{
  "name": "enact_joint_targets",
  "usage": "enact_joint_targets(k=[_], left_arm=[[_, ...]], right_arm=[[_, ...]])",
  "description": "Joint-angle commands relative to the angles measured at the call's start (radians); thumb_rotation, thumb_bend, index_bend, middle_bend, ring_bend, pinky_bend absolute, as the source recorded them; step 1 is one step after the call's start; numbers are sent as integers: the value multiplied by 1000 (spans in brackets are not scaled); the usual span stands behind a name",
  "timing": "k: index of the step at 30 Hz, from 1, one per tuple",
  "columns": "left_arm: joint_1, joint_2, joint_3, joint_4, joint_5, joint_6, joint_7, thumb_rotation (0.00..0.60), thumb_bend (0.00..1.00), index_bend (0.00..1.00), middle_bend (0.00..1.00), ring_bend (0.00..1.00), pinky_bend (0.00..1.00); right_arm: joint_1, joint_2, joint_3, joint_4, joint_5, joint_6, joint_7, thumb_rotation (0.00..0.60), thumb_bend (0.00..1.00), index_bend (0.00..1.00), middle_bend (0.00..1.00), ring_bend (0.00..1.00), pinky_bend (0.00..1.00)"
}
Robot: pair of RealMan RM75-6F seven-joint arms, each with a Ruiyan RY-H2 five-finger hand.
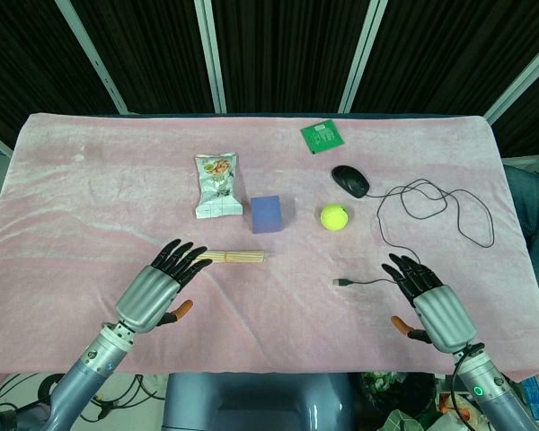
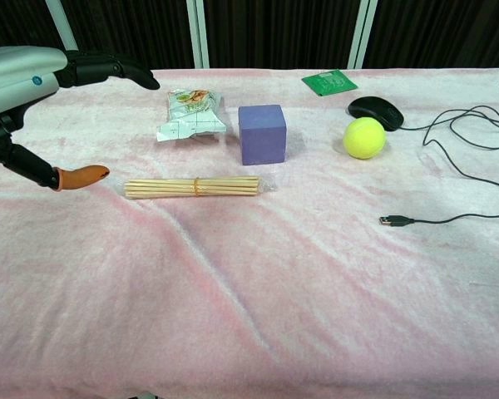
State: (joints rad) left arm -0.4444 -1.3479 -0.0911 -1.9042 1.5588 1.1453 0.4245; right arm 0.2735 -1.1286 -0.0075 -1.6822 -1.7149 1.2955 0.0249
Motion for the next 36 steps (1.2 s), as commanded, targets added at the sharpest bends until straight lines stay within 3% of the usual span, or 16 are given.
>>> enact_joint_targets(k=[1, 29, 36], left_arm=[[-4, 0, 2, 6, 3, 0, 0, 600, 333, 140, 71, 0, 0], [13, 21, 12, -69, -3, 61, 55, 600, 333, 133, 71, 0, 0], [48, 118, 19, -123, -54, 90, 128, 600, 333, 109, 72, 0, 0]], right_arm=[[7, -11, -2, 8, 4, -12, -12, 600, 190, 0, 0, 39, 164], [-42, 36, -6, -4, 28, 81, 29, 600, 189, 0, 0, 39, 164], [-68, 55, 2, -26, 43, 129, 29, 600, 190, 0, 0, 39, 164]])
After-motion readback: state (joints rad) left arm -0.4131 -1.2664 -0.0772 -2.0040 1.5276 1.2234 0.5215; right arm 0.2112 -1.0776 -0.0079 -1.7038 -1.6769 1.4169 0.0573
